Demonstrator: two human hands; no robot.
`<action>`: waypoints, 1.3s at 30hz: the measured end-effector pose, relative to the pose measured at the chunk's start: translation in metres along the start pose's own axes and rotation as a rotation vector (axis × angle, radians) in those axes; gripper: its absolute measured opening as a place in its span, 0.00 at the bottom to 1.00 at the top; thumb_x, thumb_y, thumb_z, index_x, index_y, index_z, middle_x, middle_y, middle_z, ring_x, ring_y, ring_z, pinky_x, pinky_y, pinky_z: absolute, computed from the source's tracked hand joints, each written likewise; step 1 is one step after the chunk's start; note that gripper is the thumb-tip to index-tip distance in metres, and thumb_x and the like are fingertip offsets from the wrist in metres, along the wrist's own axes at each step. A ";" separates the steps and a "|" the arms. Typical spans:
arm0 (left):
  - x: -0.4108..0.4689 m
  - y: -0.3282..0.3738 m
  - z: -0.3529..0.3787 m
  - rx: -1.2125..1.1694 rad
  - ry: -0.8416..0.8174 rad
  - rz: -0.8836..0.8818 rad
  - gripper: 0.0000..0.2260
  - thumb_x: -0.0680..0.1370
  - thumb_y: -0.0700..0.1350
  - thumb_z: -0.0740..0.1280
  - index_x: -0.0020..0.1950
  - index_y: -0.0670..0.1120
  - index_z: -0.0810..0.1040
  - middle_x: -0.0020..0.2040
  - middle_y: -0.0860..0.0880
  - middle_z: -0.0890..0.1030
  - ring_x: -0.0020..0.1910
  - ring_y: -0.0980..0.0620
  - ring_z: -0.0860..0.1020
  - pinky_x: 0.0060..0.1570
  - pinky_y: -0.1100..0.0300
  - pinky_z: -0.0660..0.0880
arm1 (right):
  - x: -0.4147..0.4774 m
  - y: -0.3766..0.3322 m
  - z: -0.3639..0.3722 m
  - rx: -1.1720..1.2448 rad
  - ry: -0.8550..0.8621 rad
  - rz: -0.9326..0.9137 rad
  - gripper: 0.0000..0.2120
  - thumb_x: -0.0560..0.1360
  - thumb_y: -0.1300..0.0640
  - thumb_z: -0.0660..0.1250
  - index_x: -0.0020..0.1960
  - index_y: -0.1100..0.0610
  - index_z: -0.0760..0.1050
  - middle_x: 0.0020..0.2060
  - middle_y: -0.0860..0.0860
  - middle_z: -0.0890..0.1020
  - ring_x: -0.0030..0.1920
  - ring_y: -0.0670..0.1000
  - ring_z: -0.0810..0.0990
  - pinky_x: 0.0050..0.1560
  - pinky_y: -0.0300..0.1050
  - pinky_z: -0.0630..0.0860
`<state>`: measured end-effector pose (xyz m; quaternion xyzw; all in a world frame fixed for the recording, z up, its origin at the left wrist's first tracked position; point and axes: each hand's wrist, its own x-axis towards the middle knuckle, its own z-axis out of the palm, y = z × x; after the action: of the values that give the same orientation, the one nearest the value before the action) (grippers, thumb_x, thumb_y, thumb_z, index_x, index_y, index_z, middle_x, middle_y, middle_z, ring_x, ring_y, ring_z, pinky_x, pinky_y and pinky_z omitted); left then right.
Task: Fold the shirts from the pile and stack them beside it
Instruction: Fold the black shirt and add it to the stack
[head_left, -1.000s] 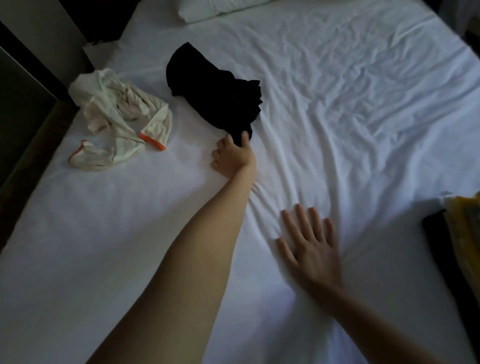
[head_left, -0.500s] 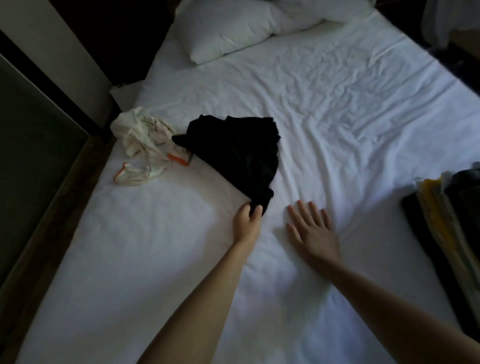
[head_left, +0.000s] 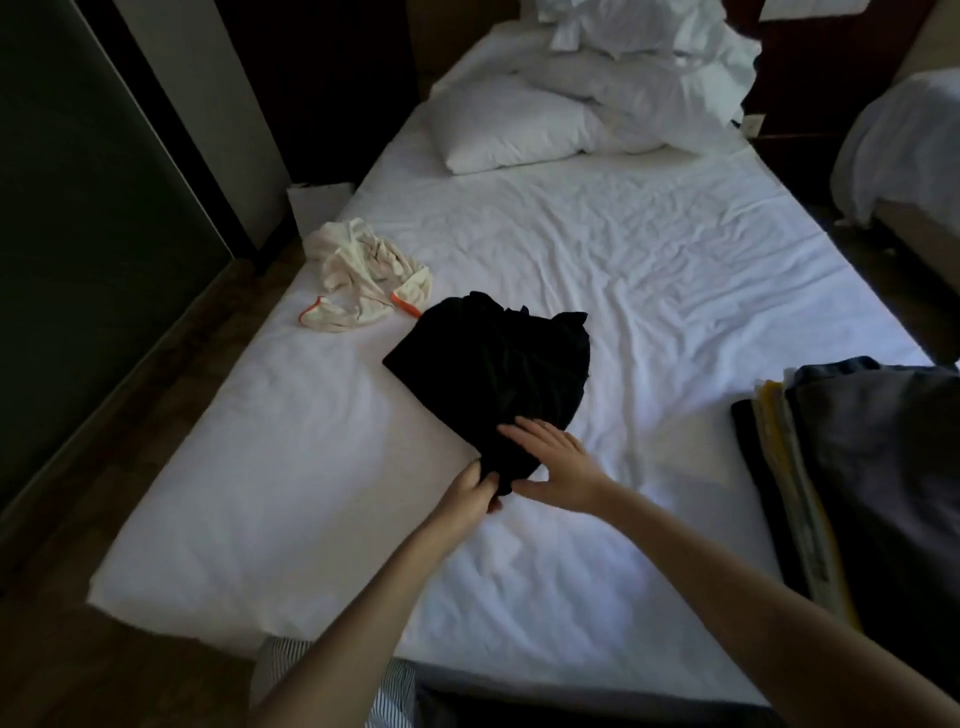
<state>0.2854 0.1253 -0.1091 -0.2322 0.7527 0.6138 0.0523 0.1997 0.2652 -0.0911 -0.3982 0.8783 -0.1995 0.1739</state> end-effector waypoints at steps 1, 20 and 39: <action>-0.003 0.012 -0.004 0.040 -0.023 0.044 0.13 0.82 0.38 0.54 0.65 0.45 0.70 0.48 0.51 0.77 0.41 0.57 0.74 0.37 0.71 0.72 | 0.001 -0.007 -0.010 -0.043 -0.103 -0.037 0.35 0.76 0.45 0.63 0.76 0.43 0.48 0.76 0.46 0.54 0.77 0.50 0.47 0.73 0.47 0.43; -0.027 0.279 -0.080 0.285 0.163 0.700 0.05 0.75 0.42 0.70 0.42 0.48 0.76 0.40 0.49 0.78 0.40 0.55 0.76 0.40 0.67 0.70 | -0.041 -0.074 -0.271 0.253 0.466 -0.065 0.13 0.79 0.52 0.62 0.37 0.54 0.71 0.30 0.46 0.71 0.28 0.38 0.70 0.29 0.28 0.64; -0.004 0.254 -0.126 0.342 0.051 0.380 0.09 0.81 0.47 0.60 0.51 0.45 0.78 0.37 0.49 0.74 0.39 0.51 0.74 0.44 0.57 0.72 | -0.072 0.002 -0.307 0.120 0.526 0.144 0.17 0.76 0.51 0.66 0.31 0.53 0.69 0.29 0.48 0.71 0.31 0.44 0.69 0.32 0.35 0.63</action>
<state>0.2101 0.0419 0.1511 -0.0900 0.8767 0.4705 -0.0443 0.1008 0.3864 0.1826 -0.2582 0.9060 -0.3347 -0.0229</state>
